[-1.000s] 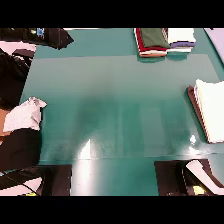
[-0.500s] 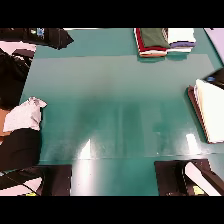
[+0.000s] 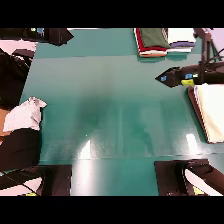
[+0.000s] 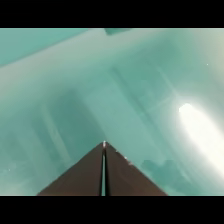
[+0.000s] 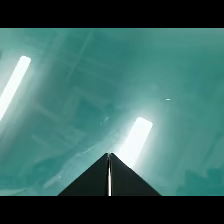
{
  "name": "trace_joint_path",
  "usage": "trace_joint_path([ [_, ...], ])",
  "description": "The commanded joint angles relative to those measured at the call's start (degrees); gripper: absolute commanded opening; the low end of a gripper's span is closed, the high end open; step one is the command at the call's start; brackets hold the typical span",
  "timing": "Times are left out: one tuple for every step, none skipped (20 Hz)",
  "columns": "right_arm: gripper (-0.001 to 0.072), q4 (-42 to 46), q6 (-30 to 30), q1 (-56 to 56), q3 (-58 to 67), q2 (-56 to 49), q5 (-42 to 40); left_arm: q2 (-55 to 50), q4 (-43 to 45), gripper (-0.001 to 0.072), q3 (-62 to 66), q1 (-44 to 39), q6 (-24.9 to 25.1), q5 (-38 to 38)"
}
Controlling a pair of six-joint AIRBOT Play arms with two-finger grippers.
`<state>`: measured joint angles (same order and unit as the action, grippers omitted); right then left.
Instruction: Fold the shirts.
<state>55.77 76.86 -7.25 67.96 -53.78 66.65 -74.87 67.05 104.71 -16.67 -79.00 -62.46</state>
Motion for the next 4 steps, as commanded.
trace_joint_path([
  [0.0017, -0.2, 0.0, -3.6, 0.0, 0.0, -1.1, 0.0, 0.0, 0.0025, 0.0, 0.0, 0.0, 2.6],
  [0.0016, -0.2, 0.0, -3.6, 0.0, 0.0, -1.0, 0.0, 0.0, 0.0025, 0.0, 0.0, 0.0, 3.2],
  [0.0016, -0.2, 0.0, -3.6, 0.0, 0.0, -0.9, 0.0, 0.0, 0.0025, 0.0, 0.0, 0.0, 3.7],
  [0.0016, -0.2, 0.0, -3.6, 0.0, 0.0, -0.9, 0.0, 0.0, 0.0025, 0.0, 0.0, 0.0, 3.8],
])
